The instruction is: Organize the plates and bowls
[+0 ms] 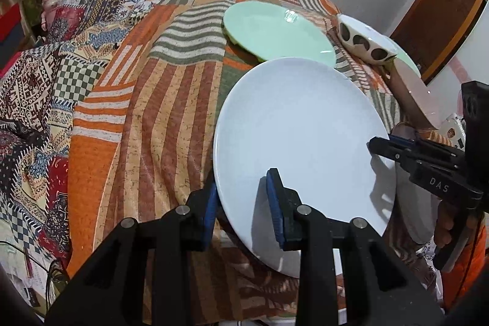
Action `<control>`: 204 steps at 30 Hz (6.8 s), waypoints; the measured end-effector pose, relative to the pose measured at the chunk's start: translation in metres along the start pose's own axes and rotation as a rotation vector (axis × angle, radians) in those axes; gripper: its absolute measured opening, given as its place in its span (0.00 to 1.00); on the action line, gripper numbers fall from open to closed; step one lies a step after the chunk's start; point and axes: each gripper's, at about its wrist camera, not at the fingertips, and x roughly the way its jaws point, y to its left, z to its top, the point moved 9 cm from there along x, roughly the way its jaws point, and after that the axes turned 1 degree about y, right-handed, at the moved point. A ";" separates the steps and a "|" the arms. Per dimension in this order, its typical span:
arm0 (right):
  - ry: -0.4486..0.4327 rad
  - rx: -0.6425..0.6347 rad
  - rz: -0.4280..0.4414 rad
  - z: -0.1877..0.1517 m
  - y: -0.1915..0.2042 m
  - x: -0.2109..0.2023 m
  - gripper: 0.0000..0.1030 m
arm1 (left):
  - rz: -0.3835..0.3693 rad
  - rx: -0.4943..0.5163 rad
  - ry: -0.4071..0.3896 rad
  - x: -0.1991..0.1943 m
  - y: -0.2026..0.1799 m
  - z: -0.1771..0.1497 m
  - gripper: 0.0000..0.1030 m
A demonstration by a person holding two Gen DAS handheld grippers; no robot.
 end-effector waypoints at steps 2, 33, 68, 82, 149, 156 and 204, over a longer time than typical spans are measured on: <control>-0.008 0.004 0.001 0.000 -0.001 -0.005 0.20 | 0.001 0.009 -0.009 -0.005 -0.004 0.001 0.29; -0.116 0.116 -0.063 -0.038 -0.058 -0.084 0.20 | -0.066 0.138 -0.004 -0.023 -0.111 -0.008 0.27; -0.064 0.295 -0.096 -0.105 -0.131 -0.095 0.21 | -0.088 0.242 0.146 0.041 -0.179 -0.029 0.27; -0.084 0.302 -0.118 -0.101 -0.137 -0.098 0.20 | -0.108 0.222 0.160 0.054 -0.187 -0.024 0.28; -0.081 0.080 -0.044 0.098 -0.029 0.018 0.41 | 0.137 0.064 -0.091 0.093 0.026 0.179 0.43; -0.027 0.080 -0.067 0.098 -0.035 0.038 0.28 | 0.086 0.038 -0.042 0.125 0.034 0.190 0.30; 0.104 0.011 0.040 0.040 0.001 0.034 0.16 | 0.024 0.050 0.087 0.048 0.023 0.046 0.20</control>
